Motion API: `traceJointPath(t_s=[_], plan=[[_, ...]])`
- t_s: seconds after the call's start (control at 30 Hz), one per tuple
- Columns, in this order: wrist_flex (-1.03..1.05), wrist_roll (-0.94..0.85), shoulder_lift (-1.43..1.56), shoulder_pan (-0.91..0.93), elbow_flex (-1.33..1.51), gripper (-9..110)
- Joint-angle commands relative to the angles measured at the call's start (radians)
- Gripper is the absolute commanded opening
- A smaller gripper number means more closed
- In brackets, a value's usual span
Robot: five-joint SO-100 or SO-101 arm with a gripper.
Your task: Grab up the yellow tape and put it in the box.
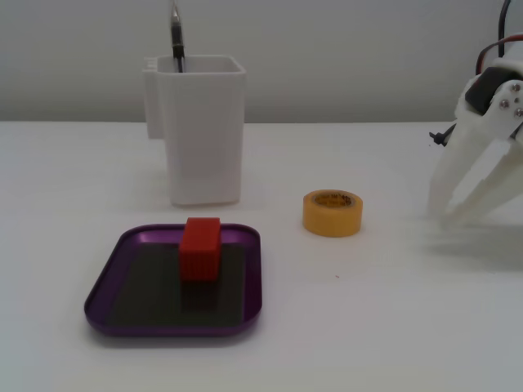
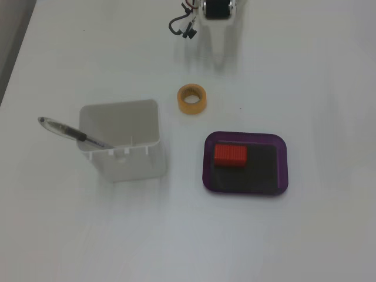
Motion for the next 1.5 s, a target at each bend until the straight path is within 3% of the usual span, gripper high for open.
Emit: traceJointPath(t_s=[0.0,0.4,0.83,0.97,1.47], plan=[[-0.018,-0.008,0.100,-0.005,-0.006,-1],[-0.018,-0.008,0.100,-0.005,-0.012,-1],[-0.008,-0.031,0.057,0.014,-0.311,0],[-0.006,-0.196,-0.160,0.014,-0.396,2],[0.061,-0.193,-1.336,0.011,-1.072,11]])
